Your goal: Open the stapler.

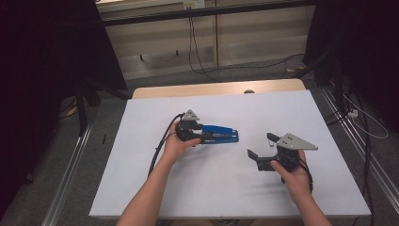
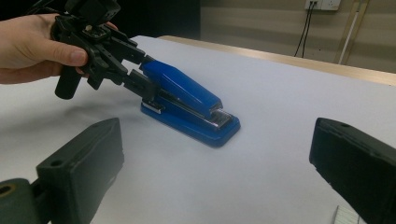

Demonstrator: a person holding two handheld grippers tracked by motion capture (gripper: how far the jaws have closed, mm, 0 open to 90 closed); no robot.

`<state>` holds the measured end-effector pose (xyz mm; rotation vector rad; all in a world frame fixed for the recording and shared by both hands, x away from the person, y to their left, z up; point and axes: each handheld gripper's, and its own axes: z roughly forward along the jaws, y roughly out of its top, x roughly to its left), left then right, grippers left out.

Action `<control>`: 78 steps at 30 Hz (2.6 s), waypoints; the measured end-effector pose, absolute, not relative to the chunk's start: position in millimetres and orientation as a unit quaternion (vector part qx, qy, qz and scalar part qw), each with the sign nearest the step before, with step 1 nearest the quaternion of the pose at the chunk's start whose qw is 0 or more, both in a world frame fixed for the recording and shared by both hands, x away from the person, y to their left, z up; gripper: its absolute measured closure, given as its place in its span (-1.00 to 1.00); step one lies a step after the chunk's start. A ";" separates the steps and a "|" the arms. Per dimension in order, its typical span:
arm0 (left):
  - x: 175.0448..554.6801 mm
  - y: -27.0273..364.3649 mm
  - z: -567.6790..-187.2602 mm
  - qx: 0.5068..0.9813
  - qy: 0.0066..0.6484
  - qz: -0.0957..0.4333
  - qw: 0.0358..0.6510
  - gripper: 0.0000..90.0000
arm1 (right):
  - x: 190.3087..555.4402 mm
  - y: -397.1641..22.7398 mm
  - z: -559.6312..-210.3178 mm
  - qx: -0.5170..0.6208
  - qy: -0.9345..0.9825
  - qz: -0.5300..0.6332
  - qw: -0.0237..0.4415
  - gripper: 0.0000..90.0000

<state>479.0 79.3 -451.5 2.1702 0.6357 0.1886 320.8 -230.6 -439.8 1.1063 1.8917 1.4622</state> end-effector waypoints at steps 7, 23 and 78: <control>479.3 77.7 -449.1 0.874 0.230 0.074 0.421 0.15 | 326.6 -224.6 -443.7 0.409 0.702 0.530 0.244 -0.94; 479.1 76.8 -428.6 0.868 0.230 0.061 0.436 0.27 | 348.1 -195.4 -452.1 0.413 0.720 0.506 0.235 -0.92; 478.7 69.2 -400.4 0.884 0.187 0.085 0.419 0.70 | 412.5 -108.8 -462.8 0.454 0.707 0.497 0.216 1.00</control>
